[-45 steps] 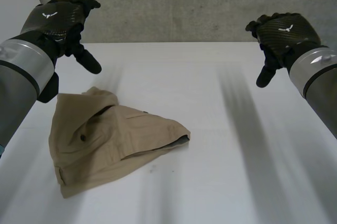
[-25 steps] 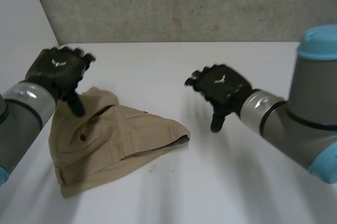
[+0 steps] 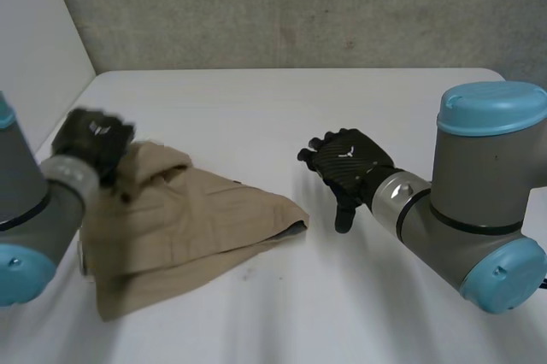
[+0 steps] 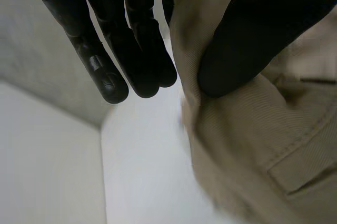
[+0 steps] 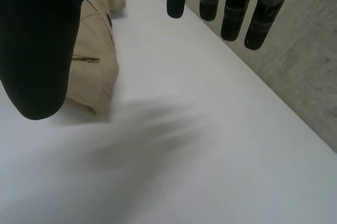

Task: Fold the shorts.

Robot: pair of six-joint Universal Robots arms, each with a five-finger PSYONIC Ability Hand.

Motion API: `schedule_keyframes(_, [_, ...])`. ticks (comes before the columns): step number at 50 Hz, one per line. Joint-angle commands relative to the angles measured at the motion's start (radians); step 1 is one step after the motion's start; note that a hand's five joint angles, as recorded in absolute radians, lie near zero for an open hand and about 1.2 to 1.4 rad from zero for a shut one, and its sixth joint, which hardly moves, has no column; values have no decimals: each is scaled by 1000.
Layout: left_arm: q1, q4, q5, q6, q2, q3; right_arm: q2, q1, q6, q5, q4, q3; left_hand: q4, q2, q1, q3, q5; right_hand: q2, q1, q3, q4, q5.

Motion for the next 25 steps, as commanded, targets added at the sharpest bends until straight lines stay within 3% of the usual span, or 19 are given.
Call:
schedule_keyframes(1, [-240, 69, -8, -202, -48, 315, -6, -2, 1, 16, 2, -11, 206, 207, 254, 211, 272, -10, 34, -32, -50, -45])
schedule_keyframes(10, [-411, 89, 1, -286, -363, 699, -15, -14, 13, 117, 0, -25, 206, 207, 254, 211, 272, -10, 34, -32, -50, -45])
schedule_keyframes(11, [-415, 98, 3, -291, -389, 718, -15, -18, 13, 131, 0, -28, 128, 129, 176, 133, 194, -10, 34, -32, -50, -45])
schedule_keyframes(12, [-422, 109, 3, -294, -414, 733, -15, -25, 15, 145, 0, -31, -143, -142, -95, -138, -77, -10, 34, -32, -50, -45])
schedule_keyframes(13, [-435, 133, 6, -297, -450, 745, -18, -37, 17, 170, 0, -33, -794, -793, -746, -789, -728, -10, 34, -32, -50, -45])
schedule_keyframes(14, [-435, 133, 6, -297, -451, 746, -19, -37, 17, 171, 0, -33, -800, -799, -752, -796, -734, -10, 34, -32, -50, -45])
schedule_keyframes(15, [-443, 147, 7, -295, -461, 744, -20, -44, 17, 183, 0, -34, -1015, -1015, -968, -1011, -949, -10, 34, -32, -50, -45])
schedule_keyframes(21, [-440, 282, 20, -289, -446, 664, -26, -100, 17, 247, 0, -40, -1016, -1015, -968, -1011, -949, -10, 34, -32, -50, -45])
schedule_keyframes(25, [-409, 288, -9, -292, -383, 624, -49, -129, 18, 257, 3, -53, -1016, -1015, -968, -1011, -949, -10, 34, -32, -50, -45])
